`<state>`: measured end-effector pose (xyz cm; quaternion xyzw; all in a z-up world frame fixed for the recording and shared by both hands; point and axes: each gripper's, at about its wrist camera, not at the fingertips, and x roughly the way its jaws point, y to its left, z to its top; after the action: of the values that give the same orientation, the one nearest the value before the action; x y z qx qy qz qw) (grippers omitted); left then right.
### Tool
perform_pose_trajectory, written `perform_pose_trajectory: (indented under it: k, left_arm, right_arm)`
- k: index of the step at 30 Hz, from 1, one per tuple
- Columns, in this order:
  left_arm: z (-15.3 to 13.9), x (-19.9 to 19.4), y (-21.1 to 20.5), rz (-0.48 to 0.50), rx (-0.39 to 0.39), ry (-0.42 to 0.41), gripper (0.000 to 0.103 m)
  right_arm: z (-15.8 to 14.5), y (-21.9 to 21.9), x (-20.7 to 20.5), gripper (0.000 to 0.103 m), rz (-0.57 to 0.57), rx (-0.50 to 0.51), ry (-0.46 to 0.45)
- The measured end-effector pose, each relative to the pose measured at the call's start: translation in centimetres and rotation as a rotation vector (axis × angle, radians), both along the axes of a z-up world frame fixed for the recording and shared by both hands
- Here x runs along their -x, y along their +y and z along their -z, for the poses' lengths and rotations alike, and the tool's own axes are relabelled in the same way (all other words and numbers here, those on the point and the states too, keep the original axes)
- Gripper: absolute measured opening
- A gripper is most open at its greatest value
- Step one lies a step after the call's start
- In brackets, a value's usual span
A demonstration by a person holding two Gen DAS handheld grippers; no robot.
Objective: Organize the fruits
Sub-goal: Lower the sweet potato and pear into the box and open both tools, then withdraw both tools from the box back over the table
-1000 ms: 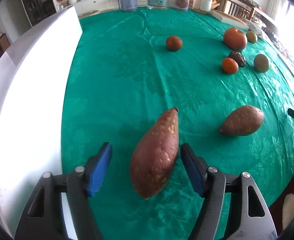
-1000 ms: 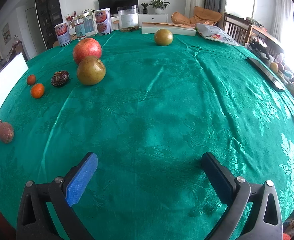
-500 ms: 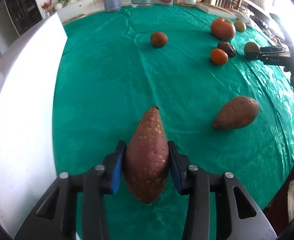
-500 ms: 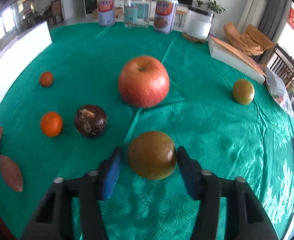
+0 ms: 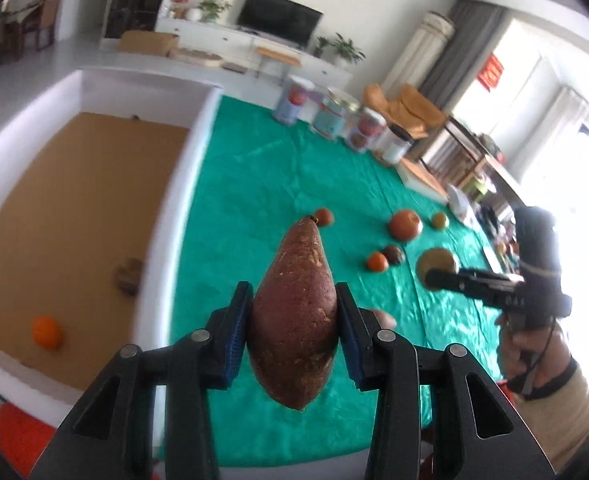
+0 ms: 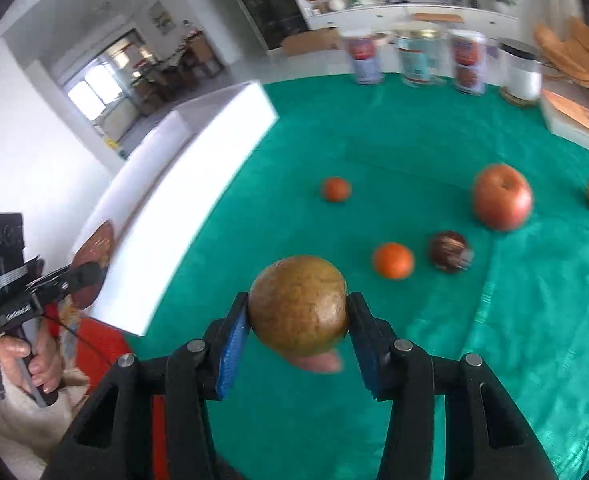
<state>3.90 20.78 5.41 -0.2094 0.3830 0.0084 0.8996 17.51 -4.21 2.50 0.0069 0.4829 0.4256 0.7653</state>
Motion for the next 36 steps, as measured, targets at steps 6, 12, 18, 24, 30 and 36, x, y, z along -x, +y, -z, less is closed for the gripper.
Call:
perform_pose_trajectory:
  k: [6,12,18,24,30,36]
  left_arm:
    - [1.4,0.7,10.1,-0.284,-0.083,0.127,0.042]
    - [5.0,0.6,12.9,-0.367,-0.120,0.243,0.042]
    - [3.3,2.1,12.9,-0.431,-0.174,0.164,0.076]
    - [0.4,1.9,7.6,-0.338,-0.186,0.029,0.089]
    - [3.5,-1.3,-3.6,-0.037,-0.138,0.029,0.095]
    - [11.0,-5.5,-10.6,0.091,-0.265,0.132,0.095]
  right_arm:
    - [-1.5,16.1,4.2,0.048,-0.236,-0.057,-0.011]
    - [1.2,25.4,5.1,0.049,-0.291,0.048,-0.016]
    - [-0.9,22.7,3.4,0.058,-0.202,-0.102,0.024]
    - [-4.4,10.6,3.6,0.091,-0.057,-0.091,-0.226]
    - [2.0,-7.3,3.1,0.096,0.287,0.137,-0.303]
    - [9.2,-22.8,3.0,0.096,0.638,0.432,-0.287]
